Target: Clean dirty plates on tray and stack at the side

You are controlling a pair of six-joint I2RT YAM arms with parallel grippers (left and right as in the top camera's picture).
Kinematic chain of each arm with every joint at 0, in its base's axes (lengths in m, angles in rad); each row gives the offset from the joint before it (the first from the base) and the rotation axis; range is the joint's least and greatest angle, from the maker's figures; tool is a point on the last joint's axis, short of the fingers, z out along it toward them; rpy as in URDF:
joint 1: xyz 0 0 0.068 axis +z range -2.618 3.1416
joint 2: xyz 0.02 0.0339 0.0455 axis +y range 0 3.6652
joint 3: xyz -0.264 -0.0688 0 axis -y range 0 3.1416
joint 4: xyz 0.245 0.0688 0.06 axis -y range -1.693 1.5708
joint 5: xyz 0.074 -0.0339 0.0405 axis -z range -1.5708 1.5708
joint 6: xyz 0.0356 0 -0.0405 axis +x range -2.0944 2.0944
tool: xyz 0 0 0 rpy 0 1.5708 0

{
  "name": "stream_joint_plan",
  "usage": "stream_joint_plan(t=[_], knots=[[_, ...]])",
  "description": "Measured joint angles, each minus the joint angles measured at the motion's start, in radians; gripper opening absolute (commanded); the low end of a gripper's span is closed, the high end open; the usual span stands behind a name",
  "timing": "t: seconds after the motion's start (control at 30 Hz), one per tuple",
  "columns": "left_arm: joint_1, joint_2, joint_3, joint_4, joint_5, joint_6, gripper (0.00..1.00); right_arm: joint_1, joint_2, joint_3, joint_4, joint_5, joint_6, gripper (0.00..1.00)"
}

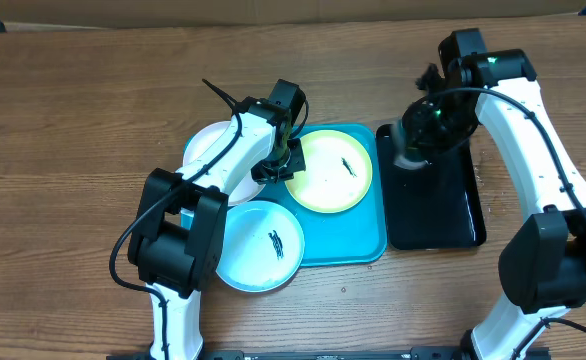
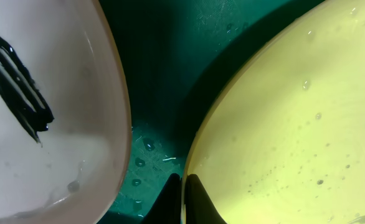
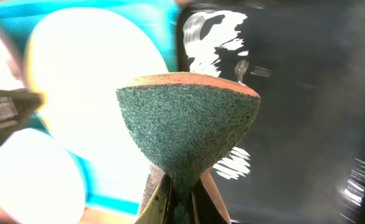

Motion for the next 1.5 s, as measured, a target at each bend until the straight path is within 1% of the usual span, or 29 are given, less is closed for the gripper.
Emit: stream_joint_plan(t=[0.07, 0.27, 0.37, 0.5, 0.6, 0.83, 0.97, 1.1, 1.27, 1.5], knots=[[0.000, 0.000, 0.000, 0.000, 0.000, 0.000, 0.04, 0.020, 0.000, 0.000, 0.024, -0.070, -0.019, 0.04], [0.000, 0.000, 0.000, 0.000, 0.001, 0.000, 0.04, 0.116, 0.000, -0.015, 0.101, -0.079, -0.039, 0.04], [0.000, 0.000, 0.000, 0.000, 0.001, 0.000, 0.04, 0.176, 0.000, -0.048, 0.147, -0.013, -0.039, 0.04], [0.000, 0.000, 0.000, 0.000, 0.003, 0.000, 0.04, 0.259, 0.000, -0.113, 0.219, 0.136, -0.015, 0.04], [0.000, 0.000, 0.000, -0.001, 0.003, 0.000, 0.04, 0.293, 0.000, -0.159, 0.275, 0.211, -0.004, 0.04], [0.000, 0.000, 0.000, 0.000, 0.003, 0.000, 0.04, 0.301, 0.000, -0.301, 0.453, 0.285, 0.010, 0.04], [0.000, 0.000, 0.000, 0.000, 0.003, 0.000, 0.04, 0.301, 0.000, -0.380, 0.565, 0.275, 0.011, 0.04], [0.000, 0.000, -0.001, 0.000, 0.003, 0.000, 0.04, 0.301, 0.000, -0.420, 0.635, 0.268, 0.013, 0.04], [0.000, 0.000, -0.001, 0.000, 0.003, 0.000, 0.04, 0.301, 0.000, -0.438, 0.688, 0.266, 0.013, 0.04], [0.000, 0.000, -0.001, 0.000, 0.003, 0.000, 0.04, 0.301, 0.001, -0.450, 0.705, 0.266, 0.013, 0.04]])
